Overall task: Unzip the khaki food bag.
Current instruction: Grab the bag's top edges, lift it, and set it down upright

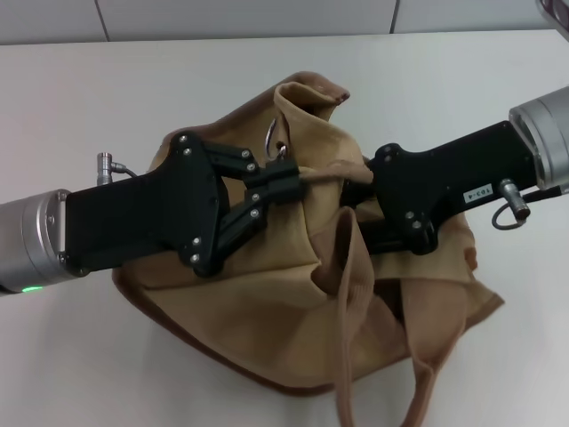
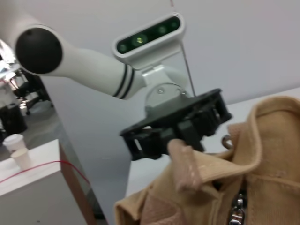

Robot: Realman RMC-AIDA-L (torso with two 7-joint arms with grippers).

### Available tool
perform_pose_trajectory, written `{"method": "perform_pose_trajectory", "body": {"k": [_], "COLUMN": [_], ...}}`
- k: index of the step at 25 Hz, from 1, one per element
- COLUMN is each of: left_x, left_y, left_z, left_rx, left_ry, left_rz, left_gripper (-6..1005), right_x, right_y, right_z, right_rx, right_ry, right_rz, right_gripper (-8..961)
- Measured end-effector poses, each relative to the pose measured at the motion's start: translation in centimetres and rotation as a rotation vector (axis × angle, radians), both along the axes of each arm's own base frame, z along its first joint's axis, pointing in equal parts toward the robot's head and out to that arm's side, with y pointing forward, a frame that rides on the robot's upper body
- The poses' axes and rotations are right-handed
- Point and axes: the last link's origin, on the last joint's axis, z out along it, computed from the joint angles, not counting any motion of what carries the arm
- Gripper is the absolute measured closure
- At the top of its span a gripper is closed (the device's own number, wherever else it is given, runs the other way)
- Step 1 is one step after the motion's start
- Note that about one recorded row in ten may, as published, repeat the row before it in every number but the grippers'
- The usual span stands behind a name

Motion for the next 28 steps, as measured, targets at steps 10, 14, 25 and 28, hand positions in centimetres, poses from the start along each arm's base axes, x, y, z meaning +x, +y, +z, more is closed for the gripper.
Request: {"method": "perform_pose_trajectory", "body": {"k": [10, 14, 25, 28], "left_x": [0.0, 0.0, -0.3, -0.2], "left_y": [0.1, 0.1, 0.0, 0.0], "left_z": [0.0, 0.0, 0.1, 0.1], "left_rx": [0.004, 0.004, 0.007, 0.006], "left_ry": [0.001, 0.001, 0.0, 0.001], "left_rz": [0.003, 0.002, 0.014, 0.012], "left_gripper": [936, 936, 936, 936], "right_x": [0.3, 0.3, 1.2, 1.7], "right_y": [-0.5, -0.6, -0.6, -0.6], "right_z": [0.2, 0.3, 2.0, 2.4], "right_rx": [-0.022, -0.023, -0.005, -0.004], "right_ry": [0.017, 0.018, 0.076, 0.096], "right_rz": [-0.003, -0.005, -0.048, -0.078], "right_gripper": [631, 687, 768, 769]}}
